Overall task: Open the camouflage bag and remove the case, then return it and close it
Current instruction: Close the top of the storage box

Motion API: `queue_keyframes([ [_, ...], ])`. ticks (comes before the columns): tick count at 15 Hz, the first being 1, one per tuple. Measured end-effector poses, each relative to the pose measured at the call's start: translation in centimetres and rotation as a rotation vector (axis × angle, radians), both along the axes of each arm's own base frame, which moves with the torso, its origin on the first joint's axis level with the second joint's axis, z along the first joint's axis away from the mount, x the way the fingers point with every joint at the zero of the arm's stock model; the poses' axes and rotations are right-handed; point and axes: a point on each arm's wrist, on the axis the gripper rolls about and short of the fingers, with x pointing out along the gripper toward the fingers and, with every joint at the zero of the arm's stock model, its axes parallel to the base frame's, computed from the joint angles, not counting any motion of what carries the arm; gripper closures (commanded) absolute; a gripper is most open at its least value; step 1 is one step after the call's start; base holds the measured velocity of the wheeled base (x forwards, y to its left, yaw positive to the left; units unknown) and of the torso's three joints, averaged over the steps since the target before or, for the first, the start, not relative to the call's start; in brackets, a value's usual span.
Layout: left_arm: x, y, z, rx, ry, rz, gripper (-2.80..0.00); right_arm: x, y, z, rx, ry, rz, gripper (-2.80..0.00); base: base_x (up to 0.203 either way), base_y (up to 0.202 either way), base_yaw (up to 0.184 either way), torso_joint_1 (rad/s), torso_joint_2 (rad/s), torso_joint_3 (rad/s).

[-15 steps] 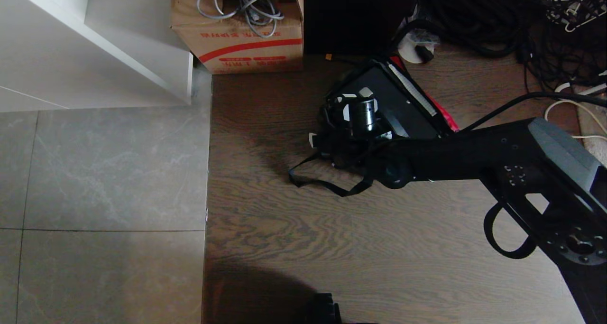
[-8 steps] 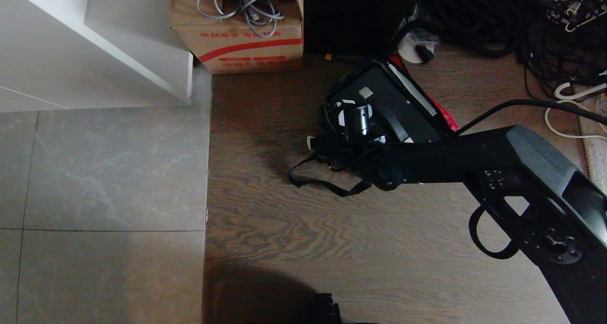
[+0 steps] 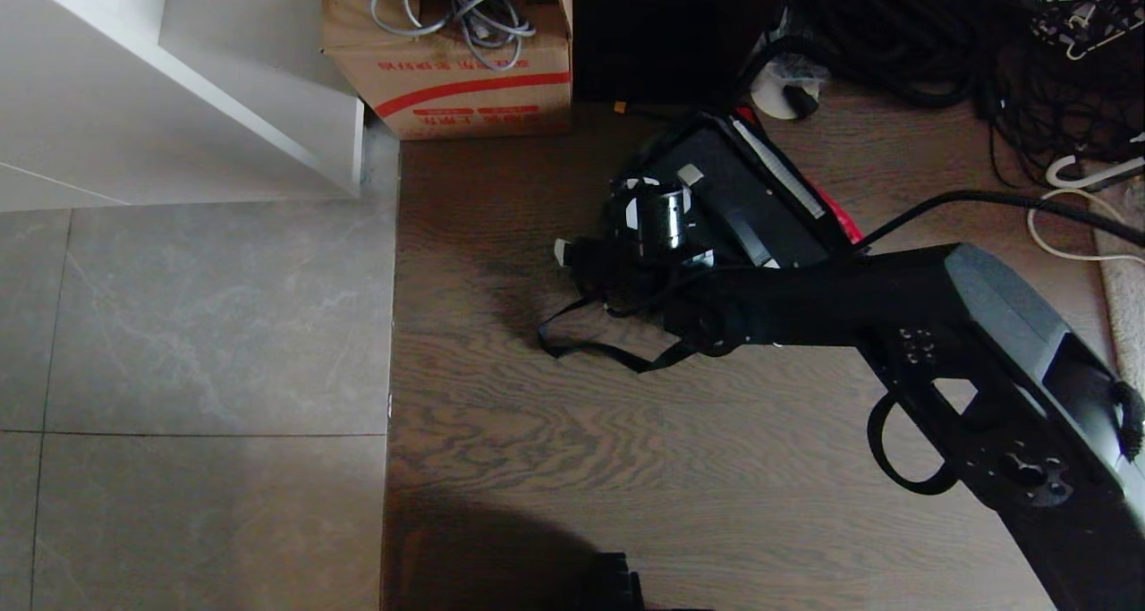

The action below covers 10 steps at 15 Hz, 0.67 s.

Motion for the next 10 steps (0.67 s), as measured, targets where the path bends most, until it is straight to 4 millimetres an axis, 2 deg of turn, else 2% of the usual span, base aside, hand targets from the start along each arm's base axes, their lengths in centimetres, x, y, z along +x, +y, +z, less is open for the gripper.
queue_keyframes([
  [7, 0.0, 0.0, 0.0, 0.000, 0.000, 0.000, 0.00, -4.0, -0.1, 7.3, 0.065, -0.090, 0.082, -2.80, 0.000, 0.000, 0.000, 0.000, 0.00, 0.000],
  [10, 0.0, 0.0, 0.0, 0.000, 0.000, 0.000, 0.00, -4.7, -0.6, 8.0, 0.039, -0.057, 0.058, -2.80, 0.000, 0.000, 0.000, 0.000, 0.00, 0.000],
])
